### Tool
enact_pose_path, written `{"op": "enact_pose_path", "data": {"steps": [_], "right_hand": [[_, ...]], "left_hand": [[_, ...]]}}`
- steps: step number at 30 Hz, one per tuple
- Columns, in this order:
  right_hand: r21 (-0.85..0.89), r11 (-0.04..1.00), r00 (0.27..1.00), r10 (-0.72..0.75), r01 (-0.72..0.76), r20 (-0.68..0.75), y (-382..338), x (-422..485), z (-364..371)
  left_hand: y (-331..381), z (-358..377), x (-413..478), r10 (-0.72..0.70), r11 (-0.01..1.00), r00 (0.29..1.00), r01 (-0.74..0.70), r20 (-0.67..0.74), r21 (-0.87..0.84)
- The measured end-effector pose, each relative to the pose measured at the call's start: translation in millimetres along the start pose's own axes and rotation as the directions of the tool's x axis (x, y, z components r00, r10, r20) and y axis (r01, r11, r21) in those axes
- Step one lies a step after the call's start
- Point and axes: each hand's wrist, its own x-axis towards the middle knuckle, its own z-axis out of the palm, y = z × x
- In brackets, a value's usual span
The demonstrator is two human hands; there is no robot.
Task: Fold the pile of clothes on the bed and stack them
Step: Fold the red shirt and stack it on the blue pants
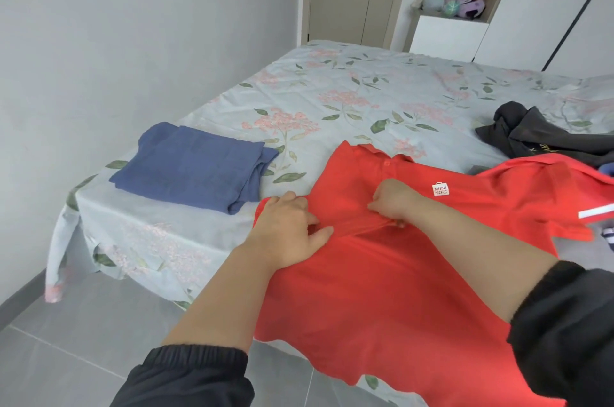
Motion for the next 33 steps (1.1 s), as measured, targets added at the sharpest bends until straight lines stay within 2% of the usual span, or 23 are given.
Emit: {"op": "enact_pose_path", "data": {"steps": [1, 3, 4, 5, 7, 9, 10, 12, 15, 16, 18, 20, 21, 22, 23, 25, 27, 29, 31, 33], "right_hand": [[-0.181, 0.98, 0.991, -0.098, 0.08, -0.089, 4.9, -2.3, 4.9], [-0.313, 0.912, 0.901, -0.351, 0.267, -0.255, 12.7, -9.4, 18.5], [-0.367, 0.859, 0.841, -0.466, 0.357, -0.275, 16.4, -13.6, 27.3], [-0.442, 0.801, 0.826, -0.527, 0.403, -0.202, 20.9, -18.1, 34.9], [-0.479, 0.778, 0.881, -0.472, 0.406, -0.02, 32.0, -20.0, 45.9], [-0.403, 0.824, 0.908, -0.416, 0.398, 0.046, 39.5, -15.9, 41.9], [-0.344, 0.837, 0.893, -0.45, 0.426, 0.009, 40.8, -13.9, 36.0], [-0.211, 0.85, 0.825, -0.522, 0.482, -0.217, 41.4, -11.7, 21.6], [-0.061, 0.873, 0.702, -0.429, 0.484, -0.568, 50.9, 2.3, -7.1], [-0.015, 0.891, 0.692, -0.363, 0.454, -0.624, 55.1, 10.8, -18.2], [0.125, 0.929, 0.75, -0.196, 0.348, -0.631, 65.0, 33.6, -43.7], [0.227, 0.958, 0.848, -0.029, 0.174, -0.53, 77.0, 60.1, -65.1], [0.218, 0.974, 0.898, 0.038, 0.065, -0.438, 84.1, 73.4, -71.7], [0.183, 0.983, 0.932, 0.094, -0.03, -0.349, 88.2, 81.6, -75.3], [0.057, 0.993, 0.953, 0.112, -0.1, -0.283, 91.2, 88.8, -77.9], [-0.015, 0.986, 0.98, 0.165, -0.168, -0.114, 90.7, 92.8, -77.4], [0.083, 0.978, 0.981, 0.188, -0.192, 0.051, 85.7, 96.0, -76.4], [0.064, 0.974, 0.957, 0.202, -0.219, 0.208, 82.2, 97.9, -75.6], [0.042, 0.97, 0.925, 0.213, -0.238, 0.314, 80.2, 94.6, -76.6], [0.108, 0.965, 0.903, 0.18, -0.239, 0.39, 80.0, 95.5, -80.0]], "left_hand": [[3.4, 0.0, 0.9, 0.004, 1.0, 1.0, -0.005, -0.029, -0.009], [11.4, 1.3, 4.0, -0.005, 1.0, 0.993, 0.002, -0.119, -0.027], [14.3, 3.7, 5.3, -0.036, 0.999, 0.993, 0.035, -0.113, -0.016], [16.7, 7.9, 6.4, -0.088, 0.996, 0.995, 0.089, -0.051, 0.017], [20.5, 19.5, 6.1, -0.223, 0.971, 0.965, 0.207, 0.136, 0.122], [24.9, 26.8, 8.9, -0.292, 0.947, 0.94, 0.258, 0.177, 0.194], [27.7, 27.8, 13.4, -0.297, 0.943, 0.943, 0.264, 0.153, 0.204], [36.0, 27.6, 25.6, -0.274, 0.95, 0.955, 0.251, 0.113, 0.185], [49.5, 33.2, 42.4, -0.249, 0.966, 0.961, 0.237, 0.121, 0.102], [53.2, 36.6, 47.4, -0.252, 0.967, 0.959, 0.244, 0.13, 0.073], [60.5, 44.1, 56.2, -0.256, 0.967, 0.956, 0.254, 0.141, 0.034], [69.6, 53.9, 61.9, -0.221, 0.975, 0.965, 0.219, 0.139, 0.026], [74.0, 59.6, 63.2, -0.19, 0.982, 0.973, 0.187, 0.129, 0.032], [77.3, 65.1, 63.5, -0.16, 0.987, 0.981, 0.156, 0.113, 0.041], [78.9, 70.2, 63.7, -0.144, 0.989, 0.985, 0.14, 0.096, 0.045], [78.1, 77.3, 64.0, -0.141, 0.99, 0.988, 0.139, 0.066, 0.036], [76.4, 79.7, 63.8, -0.143, 0.989, 0.989, 0.142, 0.032, 0.027], [76.0, 79.9, 64.0, -0.143, 0.99, 0.99, 0.143, 0.008, 0.014], [76.5, 79.9, 63.9, -0.144, 0.99, 0.99, 0.144, -0.008, 0.006], [77.0, 80.0, 63.6, -0.147, 0.989, 0.989, 0.147, -0.017, -0.001]]}}
